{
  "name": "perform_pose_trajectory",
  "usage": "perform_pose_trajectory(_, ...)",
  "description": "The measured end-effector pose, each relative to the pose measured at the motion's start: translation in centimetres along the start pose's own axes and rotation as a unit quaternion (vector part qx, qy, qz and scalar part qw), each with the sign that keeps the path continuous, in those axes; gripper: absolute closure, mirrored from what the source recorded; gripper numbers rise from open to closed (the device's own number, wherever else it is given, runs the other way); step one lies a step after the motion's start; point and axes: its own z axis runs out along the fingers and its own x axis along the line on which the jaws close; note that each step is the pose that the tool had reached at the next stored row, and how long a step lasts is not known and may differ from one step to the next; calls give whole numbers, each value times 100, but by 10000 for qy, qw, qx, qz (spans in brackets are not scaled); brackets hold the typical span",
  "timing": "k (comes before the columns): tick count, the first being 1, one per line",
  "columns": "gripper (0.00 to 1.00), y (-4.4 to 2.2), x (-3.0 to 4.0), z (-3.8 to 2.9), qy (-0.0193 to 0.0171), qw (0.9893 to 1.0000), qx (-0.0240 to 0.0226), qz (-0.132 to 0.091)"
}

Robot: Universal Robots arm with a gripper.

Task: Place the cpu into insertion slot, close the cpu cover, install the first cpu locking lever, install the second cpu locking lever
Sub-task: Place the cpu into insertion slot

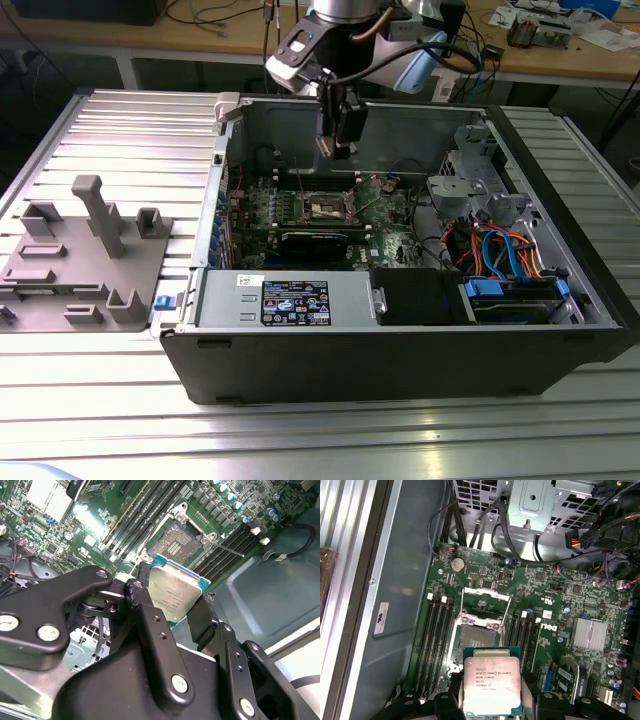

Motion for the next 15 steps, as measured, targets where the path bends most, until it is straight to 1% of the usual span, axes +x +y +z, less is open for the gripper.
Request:
perform_pose_trajectory(1,46,0,0,1,-2,10000,0,48)
perform_pose_trajectory(6,46,0,0,4,-6,9999,1,124)
perform_pose_trajectory(15,46,0,0,6,-9,9998,1,212)
